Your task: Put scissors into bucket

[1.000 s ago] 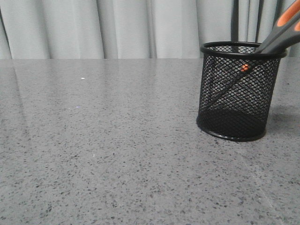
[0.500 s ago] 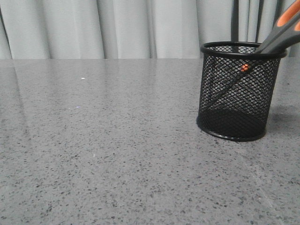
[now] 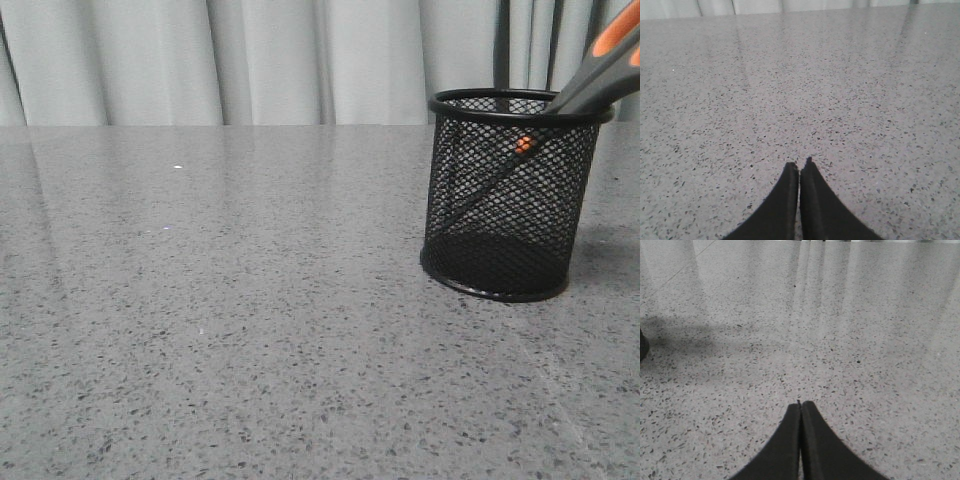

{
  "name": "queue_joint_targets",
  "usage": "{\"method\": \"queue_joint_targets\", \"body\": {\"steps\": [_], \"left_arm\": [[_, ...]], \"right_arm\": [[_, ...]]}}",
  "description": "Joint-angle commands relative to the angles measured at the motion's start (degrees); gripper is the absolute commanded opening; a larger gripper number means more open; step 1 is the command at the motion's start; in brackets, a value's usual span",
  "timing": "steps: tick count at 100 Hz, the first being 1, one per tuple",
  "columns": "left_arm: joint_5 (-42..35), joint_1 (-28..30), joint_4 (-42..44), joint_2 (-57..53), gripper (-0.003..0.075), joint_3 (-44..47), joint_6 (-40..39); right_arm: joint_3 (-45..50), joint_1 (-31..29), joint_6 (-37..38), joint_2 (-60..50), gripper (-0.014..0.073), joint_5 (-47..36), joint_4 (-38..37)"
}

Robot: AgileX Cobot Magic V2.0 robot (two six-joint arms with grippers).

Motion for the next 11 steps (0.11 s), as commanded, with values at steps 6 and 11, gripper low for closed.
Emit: {"method": "queue_joint_targets", "body": {"steps": [6,11], "left_arm": [[-3.2,0.2,-0.1,-1.6,-0.0020,2.7,-0.6],[-3.2,0.2,-0.1,-1.6,-0.0020,2.7,-0.6]], "right_arm": [[0.6,-0.4,-0.2,-1.1,-0.0060,-1.6,0.5],[0.6,-0.4,-0.2,-1.1,-0.0060,-1.6,0.5]]}}
